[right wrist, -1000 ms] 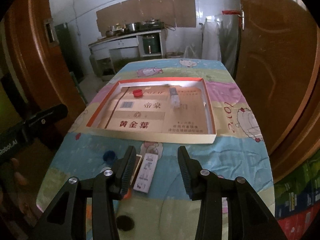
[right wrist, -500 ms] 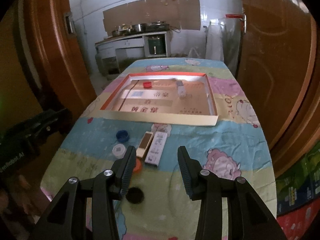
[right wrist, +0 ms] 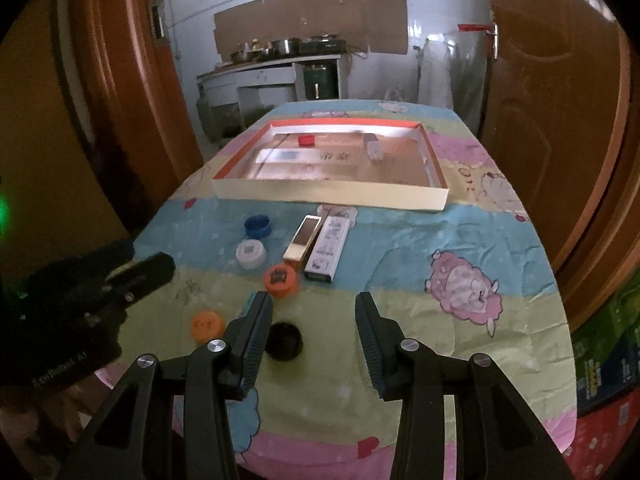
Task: Organize rigid objects
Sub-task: 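Move both grippers back toward the remaining caps on the quilt, then grasp the orange cap with the left gripper while the right gripper grasps the black cap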
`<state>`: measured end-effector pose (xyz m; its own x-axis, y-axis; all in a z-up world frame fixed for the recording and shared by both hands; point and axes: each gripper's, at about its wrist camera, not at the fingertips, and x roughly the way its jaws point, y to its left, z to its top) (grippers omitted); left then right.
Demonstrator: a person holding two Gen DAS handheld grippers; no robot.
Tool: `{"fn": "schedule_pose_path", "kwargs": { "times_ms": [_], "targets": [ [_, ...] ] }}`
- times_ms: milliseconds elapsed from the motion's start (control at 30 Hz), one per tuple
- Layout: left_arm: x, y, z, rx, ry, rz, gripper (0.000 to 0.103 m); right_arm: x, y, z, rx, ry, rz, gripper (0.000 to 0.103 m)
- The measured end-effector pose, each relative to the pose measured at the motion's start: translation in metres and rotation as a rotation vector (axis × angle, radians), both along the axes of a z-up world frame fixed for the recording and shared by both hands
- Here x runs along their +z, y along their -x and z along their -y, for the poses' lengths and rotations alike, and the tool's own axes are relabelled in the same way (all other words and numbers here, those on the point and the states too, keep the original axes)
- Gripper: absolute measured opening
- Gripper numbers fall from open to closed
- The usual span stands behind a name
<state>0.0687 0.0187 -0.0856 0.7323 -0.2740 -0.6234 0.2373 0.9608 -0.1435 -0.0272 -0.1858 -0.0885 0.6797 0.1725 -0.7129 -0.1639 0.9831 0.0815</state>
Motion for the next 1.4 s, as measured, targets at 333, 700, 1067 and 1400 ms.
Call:
{"fn": "schedule_pose_path", "kwargs": {
  "times_ms": [333,700,1067,1400],
  "targets": [
    [-0.034,0.006,0.003,-0.041,-0.008,-0.057,0.061,-0.030,0.006,-0.002,0.028,0.009,-0.035,0.044],
    [-0.057,-0.002,0.003,-0.032,-0.028,-0.106,0.061,-0.043,0.004,-0.003,0.044,-0.006,-0.061,0.044],
    [-0.061,-0.001,0.011,-0.023,-0.104,-0.052,0.047,-0.051,0.003,-0.009,0.060,-0.002,-0.081,0.045],
    [-0.062,0.000,0.009,-0.002,-0.130,-0.033,0.032,-0.056,0.001,-0.017,0.075,0.018,-0.093,0.045]
  ]
}}
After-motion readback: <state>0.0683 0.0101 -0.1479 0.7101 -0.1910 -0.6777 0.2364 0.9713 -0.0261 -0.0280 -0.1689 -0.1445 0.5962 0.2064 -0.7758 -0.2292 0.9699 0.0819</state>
